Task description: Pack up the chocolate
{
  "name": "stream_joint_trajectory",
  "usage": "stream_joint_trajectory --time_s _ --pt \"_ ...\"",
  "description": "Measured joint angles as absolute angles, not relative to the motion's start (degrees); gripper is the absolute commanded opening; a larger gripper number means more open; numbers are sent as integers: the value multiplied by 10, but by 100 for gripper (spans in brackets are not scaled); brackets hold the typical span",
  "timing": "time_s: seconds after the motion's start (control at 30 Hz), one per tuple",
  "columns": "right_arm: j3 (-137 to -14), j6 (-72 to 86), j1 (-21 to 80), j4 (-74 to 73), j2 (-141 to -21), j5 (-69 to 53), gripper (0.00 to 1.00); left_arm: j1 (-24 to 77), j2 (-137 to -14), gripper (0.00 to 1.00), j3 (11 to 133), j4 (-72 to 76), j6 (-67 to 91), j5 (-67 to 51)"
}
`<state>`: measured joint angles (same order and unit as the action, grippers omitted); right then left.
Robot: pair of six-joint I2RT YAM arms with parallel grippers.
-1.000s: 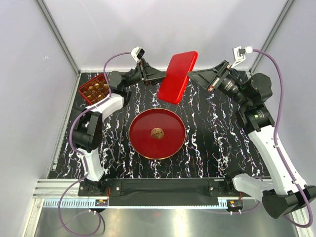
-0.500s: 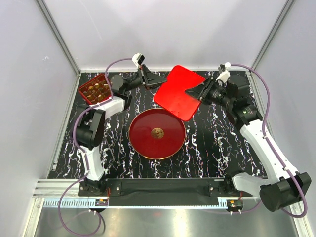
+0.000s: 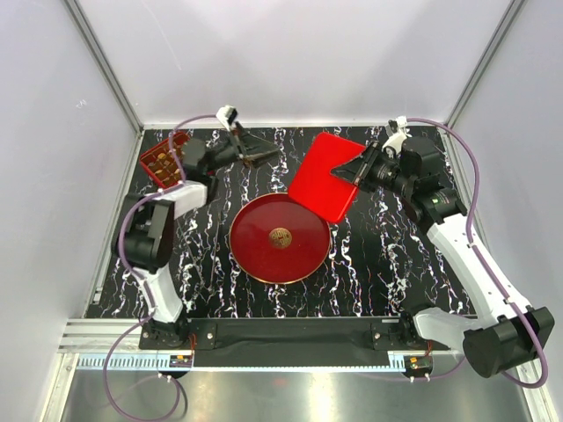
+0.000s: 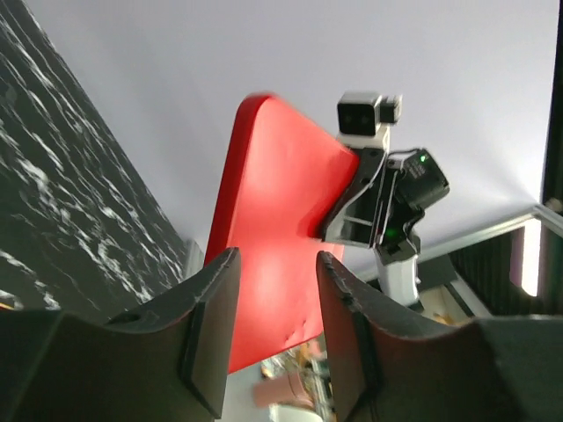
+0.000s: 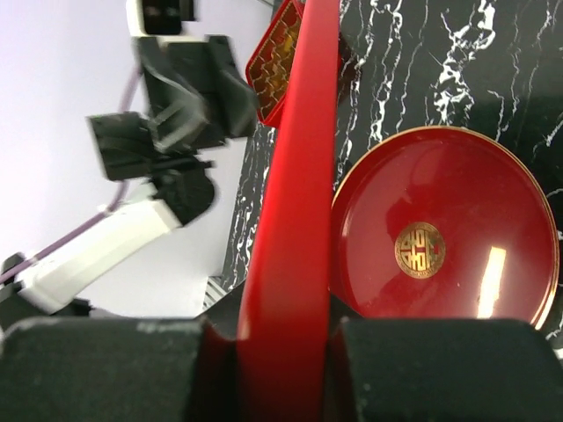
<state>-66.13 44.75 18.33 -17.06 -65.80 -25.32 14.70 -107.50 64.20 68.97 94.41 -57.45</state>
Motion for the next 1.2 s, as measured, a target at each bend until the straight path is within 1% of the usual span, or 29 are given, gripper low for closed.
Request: stream_joint_trajectory --time_s 0.07,0.13,0.2,0.27,0.33,0.4,0.47,0.67,0.8,0.93,1.2 --pt "-659 446 183 -178 -656 -250 2 125 -1043 53 635 633 904 -573" --pt "-658 442 183 -187 -653 -246 2 107 -1001 54 636 525 821 -563" --pt "-658 437 183 -196 -646 -242 2 85 -961 57 670 337 710 -529" --pt "-658 432 183 -200 -640 -236 2 80 -951 57 749 147 595 -454" --pt "-658 426 183 -201 -633 -231 2 71 -952 54 819 2 516 -367" --pt "-658 421 183 -201 -627 -230 2 49 -950 53 844 -77 477 -308" --pt "-658 418 183 -200 -624 -229 2 5 -950 53 841 -135 456 -252" --pt "-656 409 183 -196 -624 -230 2 -131 -984 52 801 -241 436 -107" --pt "-649 408 183 -178 -629 -232 2 -171 -1010 50 783 -263 434 -72" --pt "-644 412 183 -152 -651 -237 1 -187 -1034 49 778 -278 432 -45" --pt "-645 418 183 -131 -700 -245 1 -184 -1073 48 778 -276 426 -8"
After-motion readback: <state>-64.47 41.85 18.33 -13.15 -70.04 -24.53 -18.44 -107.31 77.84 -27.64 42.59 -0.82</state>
